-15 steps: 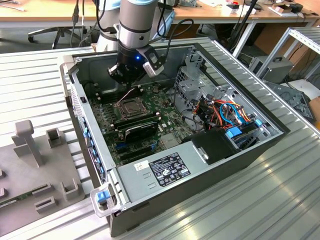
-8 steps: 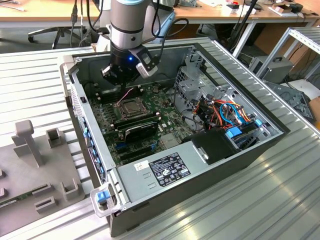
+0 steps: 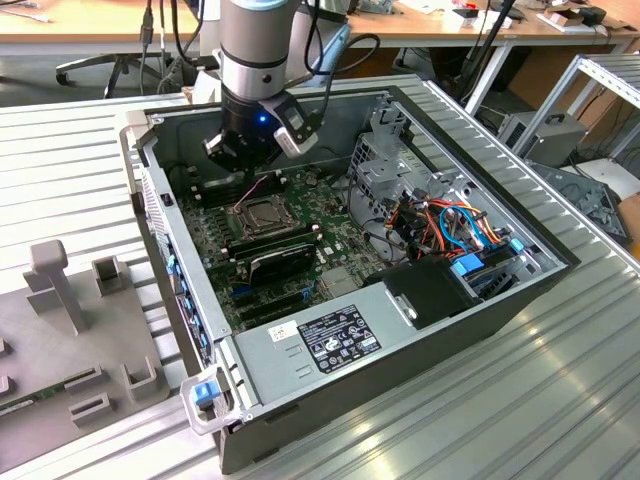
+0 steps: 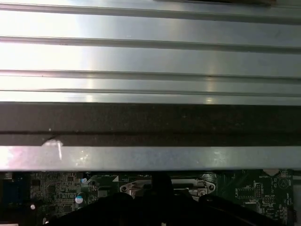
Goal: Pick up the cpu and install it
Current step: 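Install the first cpu locking lever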
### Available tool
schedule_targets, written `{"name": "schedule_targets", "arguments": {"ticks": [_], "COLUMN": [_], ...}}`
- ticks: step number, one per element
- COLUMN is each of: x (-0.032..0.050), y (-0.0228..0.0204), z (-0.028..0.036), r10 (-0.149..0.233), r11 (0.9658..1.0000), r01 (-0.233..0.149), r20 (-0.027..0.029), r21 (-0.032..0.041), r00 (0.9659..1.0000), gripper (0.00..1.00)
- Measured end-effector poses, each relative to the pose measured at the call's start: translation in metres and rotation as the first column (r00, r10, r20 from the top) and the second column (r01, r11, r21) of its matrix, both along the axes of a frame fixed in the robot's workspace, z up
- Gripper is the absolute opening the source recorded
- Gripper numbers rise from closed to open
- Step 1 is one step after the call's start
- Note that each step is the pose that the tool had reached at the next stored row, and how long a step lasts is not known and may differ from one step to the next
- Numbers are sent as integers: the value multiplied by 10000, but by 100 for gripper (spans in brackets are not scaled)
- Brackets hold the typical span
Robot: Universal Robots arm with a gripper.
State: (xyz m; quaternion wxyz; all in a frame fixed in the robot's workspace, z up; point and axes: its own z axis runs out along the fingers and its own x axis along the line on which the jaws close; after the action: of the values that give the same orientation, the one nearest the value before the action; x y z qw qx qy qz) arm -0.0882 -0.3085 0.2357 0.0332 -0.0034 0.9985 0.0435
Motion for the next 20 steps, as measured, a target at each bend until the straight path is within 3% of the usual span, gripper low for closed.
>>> {"name": "schedule_targets", "arguments": {"ticks": [10,20], "x": [-2,8], "y": [6,7], "z": [-2,-53], "r10": [0,-19], "r11": [10000,10000], "r01": [0,19], "r20": [14,16], "r21": [-1,-1], "r00": [10000,10000], "gripper": [11,11]}}
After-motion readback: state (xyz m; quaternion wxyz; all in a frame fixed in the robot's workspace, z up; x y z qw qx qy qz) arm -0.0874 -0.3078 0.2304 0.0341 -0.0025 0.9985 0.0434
